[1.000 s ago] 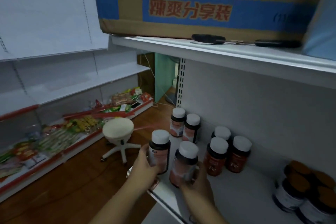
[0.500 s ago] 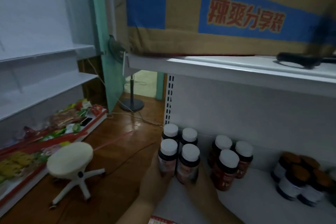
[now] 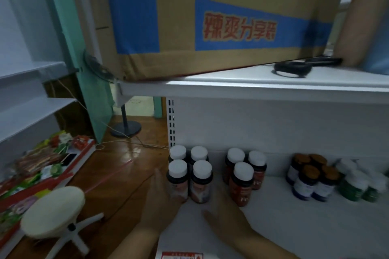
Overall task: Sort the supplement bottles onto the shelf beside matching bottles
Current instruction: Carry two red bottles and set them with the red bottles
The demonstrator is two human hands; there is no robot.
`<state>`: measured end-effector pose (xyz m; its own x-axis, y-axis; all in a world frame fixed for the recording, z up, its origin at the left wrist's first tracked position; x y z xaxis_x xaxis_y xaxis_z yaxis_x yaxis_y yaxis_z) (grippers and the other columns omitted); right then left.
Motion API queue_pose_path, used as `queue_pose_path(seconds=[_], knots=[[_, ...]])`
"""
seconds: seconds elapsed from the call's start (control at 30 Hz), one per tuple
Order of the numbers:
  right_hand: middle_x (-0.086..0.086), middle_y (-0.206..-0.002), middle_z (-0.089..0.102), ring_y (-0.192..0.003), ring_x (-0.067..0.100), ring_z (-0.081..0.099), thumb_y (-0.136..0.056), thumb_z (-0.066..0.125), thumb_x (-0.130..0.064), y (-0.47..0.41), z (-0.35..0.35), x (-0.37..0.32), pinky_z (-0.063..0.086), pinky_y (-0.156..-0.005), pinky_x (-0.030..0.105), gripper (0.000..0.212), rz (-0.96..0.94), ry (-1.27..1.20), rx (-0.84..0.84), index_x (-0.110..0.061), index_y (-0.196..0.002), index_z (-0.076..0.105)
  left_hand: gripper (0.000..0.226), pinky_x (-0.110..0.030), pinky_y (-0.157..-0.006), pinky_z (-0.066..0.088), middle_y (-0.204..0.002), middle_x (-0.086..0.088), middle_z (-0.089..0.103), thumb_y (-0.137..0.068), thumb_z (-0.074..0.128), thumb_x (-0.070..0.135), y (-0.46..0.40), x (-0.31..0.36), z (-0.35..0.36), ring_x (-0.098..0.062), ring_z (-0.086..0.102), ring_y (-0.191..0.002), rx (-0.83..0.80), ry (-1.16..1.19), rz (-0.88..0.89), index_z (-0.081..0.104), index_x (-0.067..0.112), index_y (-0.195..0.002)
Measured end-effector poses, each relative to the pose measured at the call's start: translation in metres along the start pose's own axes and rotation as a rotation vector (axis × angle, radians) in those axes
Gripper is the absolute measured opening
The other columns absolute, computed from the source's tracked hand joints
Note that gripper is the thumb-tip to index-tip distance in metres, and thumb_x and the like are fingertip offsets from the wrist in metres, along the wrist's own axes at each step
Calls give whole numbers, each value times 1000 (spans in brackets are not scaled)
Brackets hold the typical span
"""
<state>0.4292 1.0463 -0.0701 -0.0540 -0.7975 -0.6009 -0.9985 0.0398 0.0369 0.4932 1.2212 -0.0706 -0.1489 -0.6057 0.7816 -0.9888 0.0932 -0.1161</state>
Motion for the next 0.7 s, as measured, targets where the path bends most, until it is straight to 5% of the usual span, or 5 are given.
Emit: queue_pose_path(seconds=[0.13, 0.23, 0.33, 0.47, 0.7], knots=[[-4, -156, 20, -142, 17, 21, -84, 24, -69, 43, -14, 6, 20, -114, 26, 76, -204, 260, -188, -28, -148, 19, 71, -45, -114, 29, -146, -5, 36, -80, 28, 60, 19, 94, -37, -26, 31, -136, 209, -320, 297, 32, 22, -140], [3, -153, 27, -139, 24, 27, -91, 41, -46, 71, -56, 26, 28, -113, 34, 62, -293, 380, -137, -23, -146, 25, 68, -41, -120, 8, -159, 1, 6, -89, 29, 59, 29, 160, 1, -19, 1, -147, 24, -431, 372, 16, 28, -148], [4, -158, 17, -145, 26, 14, -91, 47, -38, 100, -115, 70, 19, -117, 39, 65, -317, 482, -74, -24, -148, 18, 70, -46, -119, 3, -160, 2, -1, -89, 33, 59, 36, 216, 72, -20, -7, -147, -195, -569, 408, 6, 32, -148], [5, -160, 0, -147, 29, -1, -89, 48, -49, 139, -190, 154, 8, -119, 47, 76, -193, 575, -45, -27, -149, 7, 74, -49, -119, 5, -160, 2, -2, -89, 35, 60, 53, 293, 174, -23, -6, -147, -426, -702, 422, 3, 30, -148], [9, -160, -5, -147, 29, -4, -89, 46, -52, 245, -306, 297, 3, -119, 48, 78, 146, 498, 121, -26, -149, 4, 78, -45, -120, 6, -160, 4, -4, -86, 36, 64, 121, 431, 344, -21, -4, -147, -583, -658, 619, 1, 33, -147]])
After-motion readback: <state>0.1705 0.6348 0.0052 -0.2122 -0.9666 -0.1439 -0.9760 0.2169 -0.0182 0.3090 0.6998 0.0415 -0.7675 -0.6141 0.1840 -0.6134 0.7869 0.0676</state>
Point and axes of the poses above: each hand's wrist, its own y-axis away from the middle knuckle, its own z-axis out of the palm, x = y × z, the point moved 7 cm from there along -y, towards the middle knuckle
